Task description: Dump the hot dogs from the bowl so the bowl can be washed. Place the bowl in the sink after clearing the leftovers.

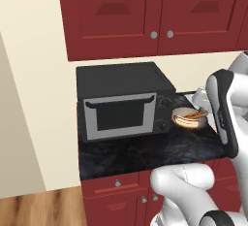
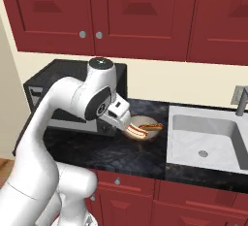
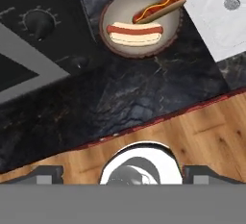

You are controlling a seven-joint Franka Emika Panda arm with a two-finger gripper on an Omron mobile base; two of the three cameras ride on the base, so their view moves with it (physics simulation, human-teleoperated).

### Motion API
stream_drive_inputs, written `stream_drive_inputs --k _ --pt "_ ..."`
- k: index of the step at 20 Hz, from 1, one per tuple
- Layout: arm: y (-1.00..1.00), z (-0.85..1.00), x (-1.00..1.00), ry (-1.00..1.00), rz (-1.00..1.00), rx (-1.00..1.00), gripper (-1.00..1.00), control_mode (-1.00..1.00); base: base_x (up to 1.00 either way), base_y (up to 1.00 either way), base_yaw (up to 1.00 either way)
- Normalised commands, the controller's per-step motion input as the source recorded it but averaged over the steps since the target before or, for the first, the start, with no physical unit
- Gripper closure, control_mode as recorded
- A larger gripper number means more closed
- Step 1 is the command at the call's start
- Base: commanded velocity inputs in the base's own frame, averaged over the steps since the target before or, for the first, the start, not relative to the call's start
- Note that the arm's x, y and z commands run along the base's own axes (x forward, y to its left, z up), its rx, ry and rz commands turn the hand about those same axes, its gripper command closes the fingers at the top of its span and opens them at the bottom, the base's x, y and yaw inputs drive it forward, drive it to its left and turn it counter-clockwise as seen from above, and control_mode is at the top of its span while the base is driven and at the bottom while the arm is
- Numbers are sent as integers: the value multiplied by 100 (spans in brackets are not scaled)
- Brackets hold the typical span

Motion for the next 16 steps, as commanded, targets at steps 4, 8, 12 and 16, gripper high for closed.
stream_drive_inputs --k 4,8,12,16 --pt "-100 -60 -8 12 -38 29 -100 -100 0 0 0" --pt "-100 -75 5 16 -37 24 -100 -100 0 0 0" --pt "-48 -63 42 8 -17 13 -100 -100 0 0 0" --pt "-3 -28 61 1 -5 0 -100 -100 0 0 0"
